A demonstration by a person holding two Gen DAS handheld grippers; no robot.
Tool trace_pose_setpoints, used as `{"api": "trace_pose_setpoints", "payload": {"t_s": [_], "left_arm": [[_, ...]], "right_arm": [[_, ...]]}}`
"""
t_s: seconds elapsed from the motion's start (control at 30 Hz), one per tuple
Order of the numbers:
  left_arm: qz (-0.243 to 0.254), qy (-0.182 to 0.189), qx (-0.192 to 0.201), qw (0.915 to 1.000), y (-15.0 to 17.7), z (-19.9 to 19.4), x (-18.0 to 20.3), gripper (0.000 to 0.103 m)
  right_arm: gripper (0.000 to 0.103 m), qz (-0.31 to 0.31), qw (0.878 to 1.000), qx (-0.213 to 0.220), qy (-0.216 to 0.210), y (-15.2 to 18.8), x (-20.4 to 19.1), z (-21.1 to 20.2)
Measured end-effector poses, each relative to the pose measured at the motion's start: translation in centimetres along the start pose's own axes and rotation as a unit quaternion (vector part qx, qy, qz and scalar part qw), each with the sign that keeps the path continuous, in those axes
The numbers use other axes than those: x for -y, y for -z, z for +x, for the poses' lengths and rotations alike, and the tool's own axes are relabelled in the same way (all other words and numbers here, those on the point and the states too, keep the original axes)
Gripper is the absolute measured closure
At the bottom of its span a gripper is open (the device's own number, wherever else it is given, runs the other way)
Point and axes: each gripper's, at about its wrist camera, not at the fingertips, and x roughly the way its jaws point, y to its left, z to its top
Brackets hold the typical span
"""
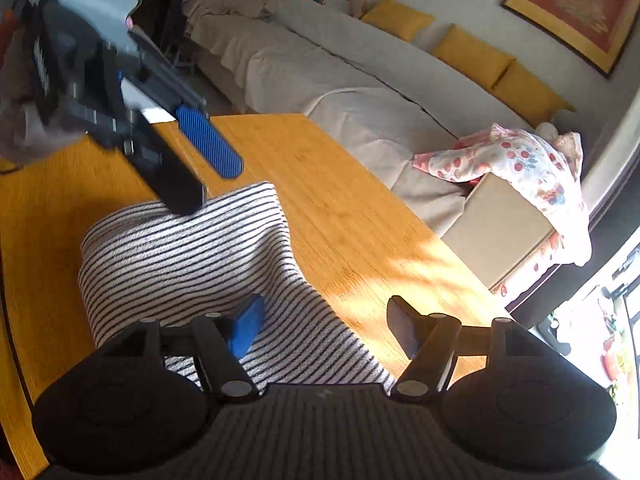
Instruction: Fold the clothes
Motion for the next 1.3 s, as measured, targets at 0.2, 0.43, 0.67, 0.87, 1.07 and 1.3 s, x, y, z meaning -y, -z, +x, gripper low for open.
{"api": "trace_pose_setpoints", "payload": {"t_s": [0.2,0.43,0.67,0.87,1.07,1.3], "left_arm": [[-0.019,-0.024,-0.028,0.9991,0.2,2.9,-2.6,0.026],[-0.101,0.003,-0.042,0.994,1.7,4.1,-5.8,0.016],[-0.109,0.003,-0.035,0.9934,2.1,4.1,-6.1,0.014],[-0.137,0.012,-0.032,0.99,2.6,4.1,-6.6,0.011],[-0.147,0.01,-0.03,0.9886,2.9,3.3,-6.3,0.016],[-0.084,-0.014,-0.01,0.9964,1.9,-1.7,-4.2,0.025]], "right_arm": [[0.013,0.08,0.994,0.01,0.069,1.3,2.6,-1.3],[0.013,0.153,0.975,-0.059,0.149,4.6,3.9,5.0],[0.004,0.323,0.942,-0.023,0.089,5.7,5.2,-0.2],[0.0,0.521,0.847,-0.01,-0.105,10.5,4.0,-4.8],[0.024,0.608,0.768,-0.029,-0.201,13.1,0.7,-2.3],[0.04,0.558,0.824,-0.012,-0.096,10.6,2.8,0.8]]}}
